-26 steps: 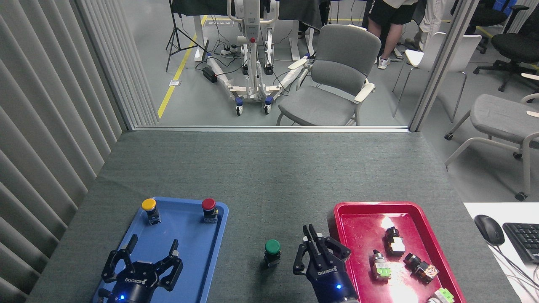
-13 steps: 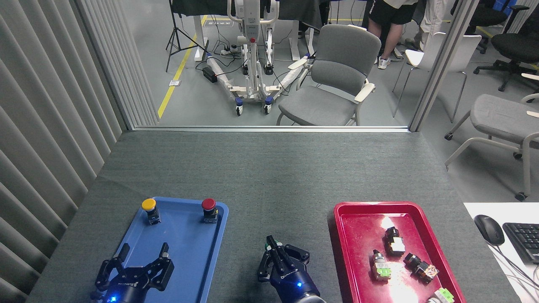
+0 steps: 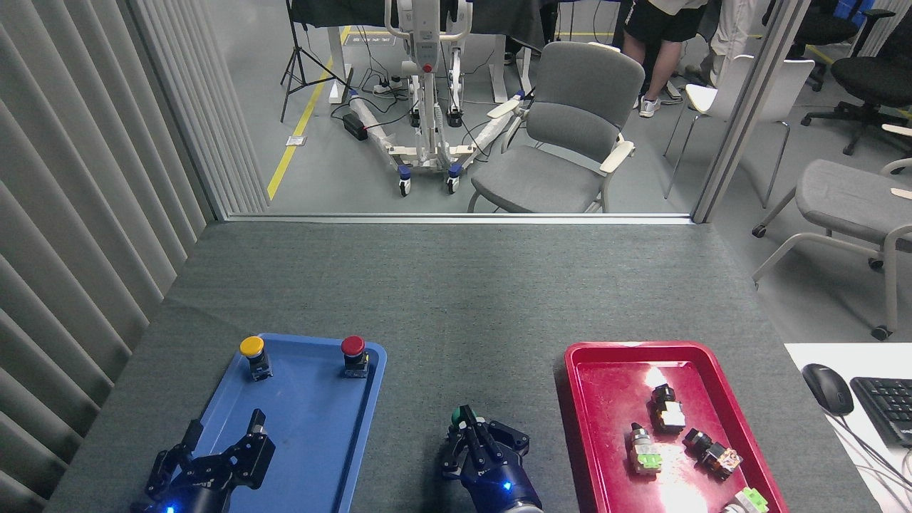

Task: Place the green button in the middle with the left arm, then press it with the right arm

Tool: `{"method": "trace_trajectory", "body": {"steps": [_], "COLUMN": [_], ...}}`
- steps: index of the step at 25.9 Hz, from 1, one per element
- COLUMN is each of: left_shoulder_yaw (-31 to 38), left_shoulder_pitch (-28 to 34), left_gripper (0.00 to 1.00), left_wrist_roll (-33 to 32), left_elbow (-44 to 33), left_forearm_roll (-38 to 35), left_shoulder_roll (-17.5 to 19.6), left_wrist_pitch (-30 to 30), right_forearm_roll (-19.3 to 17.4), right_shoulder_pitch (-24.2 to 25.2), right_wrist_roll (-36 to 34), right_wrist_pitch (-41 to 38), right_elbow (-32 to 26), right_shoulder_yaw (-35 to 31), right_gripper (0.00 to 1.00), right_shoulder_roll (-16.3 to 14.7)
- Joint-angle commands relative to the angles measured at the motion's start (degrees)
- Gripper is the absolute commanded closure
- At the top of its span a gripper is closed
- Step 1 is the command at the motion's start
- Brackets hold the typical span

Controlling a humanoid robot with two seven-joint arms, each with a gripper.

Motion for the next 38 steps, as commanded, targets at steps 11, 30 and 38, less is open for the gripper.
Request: {"method": "trace_trajectory", "body": {"steps": [11,30,38], "left_shoulder_yaw": [-0.3,-0.3,-0.6], "left_shoulder_pitch": [0.4,0.7,1.5], "left_gripper": [0.0,0.0,0.0], "left_wrist_roll": [0.6,3.2,3.0], "left_elbow": [2.9,0.4,-1.1], "left_forearm_roll": [-3.2,-4.9,-6.4], "left_shoulder_roll": [0.0,-0.6,1.2], "left_wrist_pitch": [-0.5,-0.9,-1.1], "right_forearm_roll": [-0.7,-1.3,-3.9], "right_shoulder_pitch": [0.5,11.6,11.4], "right_wrist_roll": [-3.0,-7.8,-8.3], "right_wrist_pitch": [2.3,4.0,3.3], "right_elbow": [-7.8,-19.2,-19.5], "right_shoulder_yaw": [-0.8,-18.5,-17.3], "right_gripper": [0.37,0.01,0.01], "right_shoulder_roll": [0.0,-7.3,-9.6]}}
